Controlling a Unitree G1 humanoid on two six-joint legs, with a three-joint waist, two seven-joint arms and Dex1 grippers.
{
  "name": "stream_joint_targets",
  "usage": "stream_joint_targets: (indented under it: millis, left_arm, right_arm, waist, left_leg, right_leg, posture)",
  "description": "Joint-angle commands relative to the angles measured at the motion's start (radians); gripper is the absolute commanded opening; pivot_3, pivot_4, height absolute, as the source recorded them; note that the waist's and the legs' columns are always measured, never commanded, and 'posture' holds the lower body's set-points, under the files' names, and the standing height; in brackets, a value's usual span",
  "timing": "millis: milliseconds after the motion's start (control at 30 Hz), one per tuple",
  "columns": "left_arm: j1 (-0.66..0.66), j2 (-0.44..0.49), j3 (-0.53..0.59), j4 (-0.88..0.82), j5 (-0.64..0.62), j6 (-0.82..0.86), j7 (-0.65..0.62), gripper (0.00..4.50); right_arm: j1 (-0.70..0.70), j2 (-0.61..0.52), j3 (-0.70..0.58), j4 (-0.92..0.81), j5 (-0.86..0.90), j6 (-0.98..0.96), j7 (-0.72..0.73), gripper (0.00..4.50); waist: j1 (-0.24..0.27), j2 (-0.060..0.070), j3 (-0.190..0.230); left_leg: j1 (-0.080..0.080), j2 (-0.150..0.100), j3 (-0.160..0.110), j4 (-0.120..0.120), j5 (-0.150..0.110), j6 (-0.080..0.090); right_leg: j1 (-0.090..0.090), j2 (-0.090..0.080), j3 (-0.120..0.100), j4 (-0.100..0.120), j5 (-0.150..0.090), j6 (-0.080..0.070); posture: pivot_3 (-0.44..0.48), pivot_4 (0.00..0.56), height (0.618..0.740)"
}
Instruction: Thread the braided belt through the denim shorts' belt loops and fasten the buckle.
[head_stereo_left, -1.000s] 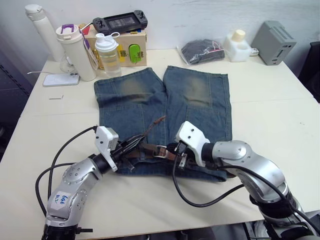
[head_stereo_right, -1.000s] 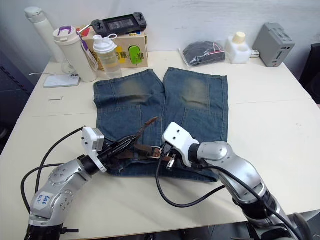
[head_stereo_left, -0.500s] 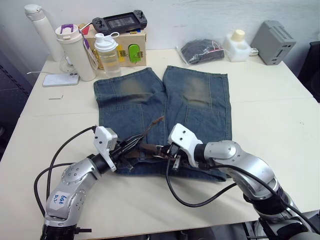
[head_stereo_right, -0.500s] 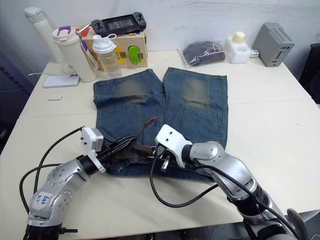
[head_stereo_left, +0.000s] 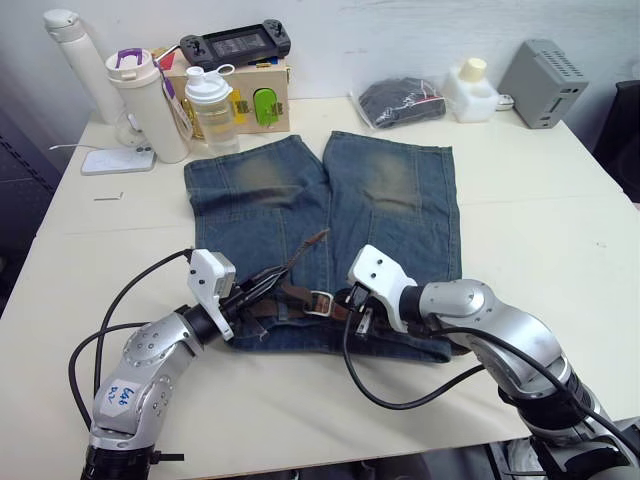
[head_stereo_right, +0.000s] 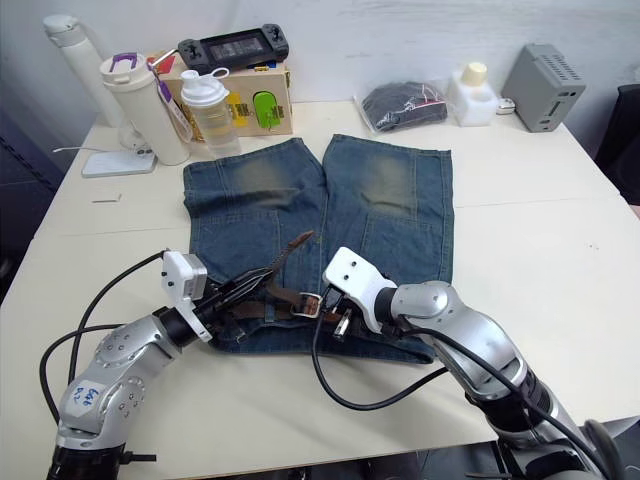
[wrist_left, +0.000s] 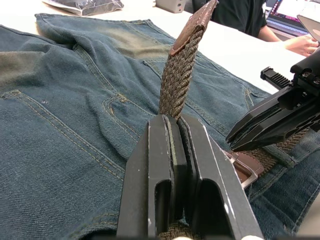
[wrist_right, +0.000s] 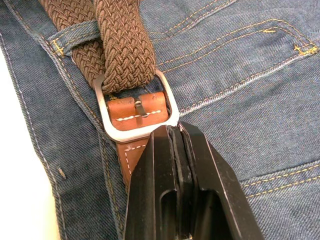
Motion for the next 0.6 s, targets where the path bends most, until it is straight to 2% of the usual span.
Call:
stream_joint_targets:
  millis: [33,367,600]
  left_arm:
    - [-0.005,0.006,0.001,-0.013,-0.001,-0.010,-0.003,0.00]
    - [-0.007,0.010,0.002,-0.023,-0.002,0.000,0.005,0.00]
    - [0.005,0.019,0.005,-0.023,0.009,-0.010,0.003,0.00]
  right_arm:
    - [0.001,0.011,0.005,-0.033,0.007,-0.012,-0.008,0.05]
    - [-0.013,0.049,0.056,0.023,-0.017,-0.050,-0.013,0.05]
    - [-0.085,0.083,0.122,0.099,-0.048,-0.106,0.005,0.05]
  waist:
    - [0.000,0.000,0.000]
    - [0.000,0.000,0.000]
    - [-0.002,0.000,0.000]
  left_leg:
    - [0.000,0.000,0.000,0.000,0.000,0.000]
    - [0.000,0.000,0.000,0.000,0.000,0.000]
    - [0.000,0.000,0.000,0.000,0.000,0.000]
  right_leg:
    - [0.000,0.000,0.000,0.000,0.000,0.000]
    - [0.000,0.000,0.000,0.000,0.000,0.000]
    - [0.000,0.001,0.000,0.000,0.000,0.000]
  posture:
    - [0.000,0.150,0.690]
    - [0.000,0.150,0.690]
    - [0.000,0.150,0.690]
